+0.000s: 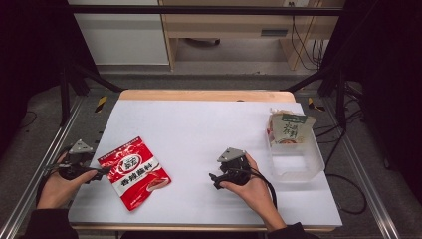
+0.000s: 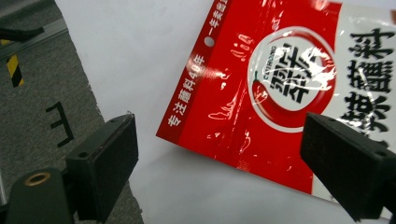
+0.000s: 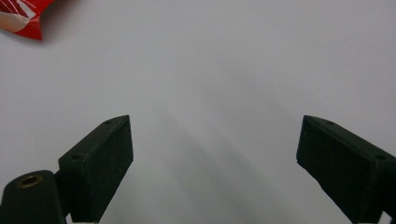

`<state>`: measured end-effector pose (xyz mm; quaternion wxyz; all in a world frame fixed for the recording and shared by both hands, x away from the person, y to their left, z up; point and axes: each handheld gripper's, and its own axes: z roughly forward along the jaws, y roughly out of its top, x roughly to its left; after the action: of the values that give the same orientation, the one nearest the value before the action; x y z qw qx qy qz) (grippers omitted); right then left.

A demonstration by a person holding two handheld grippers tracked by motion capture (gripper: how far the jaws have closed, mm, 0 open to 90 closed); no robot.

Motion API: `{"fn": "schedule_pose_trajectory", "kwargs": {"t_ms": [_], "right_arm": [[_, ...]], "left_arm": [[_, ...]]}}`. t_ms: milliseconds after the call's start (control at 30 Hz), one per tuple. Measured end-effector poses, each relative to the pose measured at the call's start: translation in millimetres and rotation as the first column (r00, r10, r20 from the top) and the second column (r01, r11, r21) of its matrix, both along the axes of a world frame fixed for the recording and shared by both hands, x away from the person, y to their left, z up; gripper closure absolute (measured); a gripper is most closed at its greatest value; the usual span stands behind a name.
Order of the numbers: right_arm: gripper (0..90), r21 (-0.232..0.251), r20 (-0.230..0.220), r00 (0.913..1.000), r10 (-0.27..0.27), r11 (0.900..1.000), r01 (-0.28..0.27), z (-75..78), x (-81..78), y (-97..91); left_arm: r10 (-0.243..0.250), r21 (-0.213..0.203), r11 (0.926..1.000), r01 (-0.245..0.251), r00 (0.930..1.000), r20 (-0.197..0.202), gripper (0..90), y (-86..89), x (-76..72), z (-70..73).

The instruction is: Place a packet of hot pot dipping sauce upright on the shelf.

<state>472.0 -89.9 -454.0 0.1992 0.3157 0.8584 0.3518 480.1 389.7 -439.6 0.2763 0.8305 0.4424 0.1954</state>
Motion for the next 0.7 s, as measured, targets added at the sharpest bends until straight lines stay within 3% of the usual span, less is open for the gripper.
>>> {"fn": "schedule_pose_trajectory", "kwargs": {"t_ms": [200, 300, 400, 700], "right_arm": [[11.4, -0.012, -0.001, 1.0, 0.005, 0.9999, -0.005, -1.6, 0.3, 1.2], [11.4, -0.021, -0.006, 1.0, 0.006, 0.9998, -0.006, -2.0, 0.4, 1.2], [11.3, -0.021, -0.006, 1.0, 0.004, 0.9998, -0.004, -1.8, 0.0, 0.8], [11.2, -0.03, -0.013, 0.9999, 0.012, 0.9995, -0.012, -3.2, 0.1, 1.6]], "left_arm": [[0.006, -0.005, 1.0, -0.006, 1.0, 0.0, 10.4, 3.4, 3.5, -6.2], [0.011, -0.028, 0.9996, -0.011, 0.9999, -0.002, 9.7, 4.1, 4.6, -8.9], [0.009, -0.018, 0.9998, -0.009, 0.9999, -0.01, 9.6, 4.8, 6.8, -11.9], [-0.012, -0.016, 0.9998, 0.011, 0.9982, -0.058, 8.8, -3.6, 12.9, -22.6]]}}
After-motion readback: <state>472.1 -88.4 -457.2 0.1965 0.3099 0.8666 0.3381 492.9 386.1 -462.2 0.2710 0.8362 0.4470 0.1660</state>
